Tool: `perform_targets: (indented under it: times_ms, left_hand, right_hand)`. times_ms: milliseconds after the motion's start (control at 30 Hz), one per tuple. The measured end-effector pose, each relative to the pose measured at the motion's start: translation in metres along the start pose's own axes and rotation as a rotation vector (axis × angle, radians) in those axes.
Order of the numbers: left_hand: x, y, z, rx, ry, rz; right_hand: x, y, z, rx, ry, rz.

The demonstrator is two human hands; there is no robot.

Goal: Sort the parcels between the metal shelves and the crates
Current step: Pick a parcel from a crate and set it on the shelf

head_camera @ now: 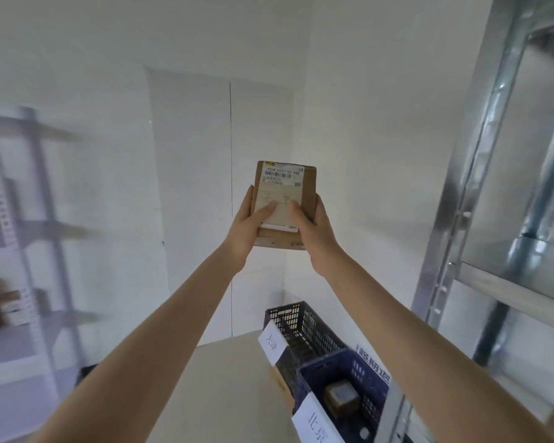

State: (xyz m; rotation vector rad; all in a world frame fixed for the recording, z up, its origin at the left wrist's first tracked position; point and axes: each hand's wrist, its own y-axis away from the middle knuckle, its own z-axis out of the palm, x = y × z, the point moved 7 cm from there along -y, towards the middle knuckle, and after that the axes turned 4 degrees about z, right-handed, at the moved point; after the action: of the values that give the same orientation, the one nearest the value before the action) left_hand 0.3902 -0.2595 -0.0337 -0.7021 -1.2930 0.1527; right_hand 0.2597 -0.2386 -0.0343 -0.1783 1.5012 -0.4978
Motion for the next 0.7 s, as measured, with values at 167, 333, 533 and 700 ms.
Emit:
perform_targets:
  times_ms: [167, 333, 533, 700]
  left_hand:
    - [-0.064, -0.068, -0.034, 0.011, -0.031, -0.048]
    - [-0.114, -0.151, -0.055, 0.026, -0.084, -0.082]
    - [-0.189, -0.229, -0.088, 0.010, -0.117, -0.153]
    - [-0.272, -0.291, -0.128, -0.014, -0.127, -0.211]
  right_hand:
    - [0.064, -0.086, 0.010, -0.021, -0.020, 0.040]
    - [0.111, -0.181, 0.009, -0.053, -0.041, 0.064]
    - [0.184, -0.274, 0.016, -0.070, -0.044, 0.106]
    - [0.260, -0.343, 0.026, -0.040, -0.008, 0.169]
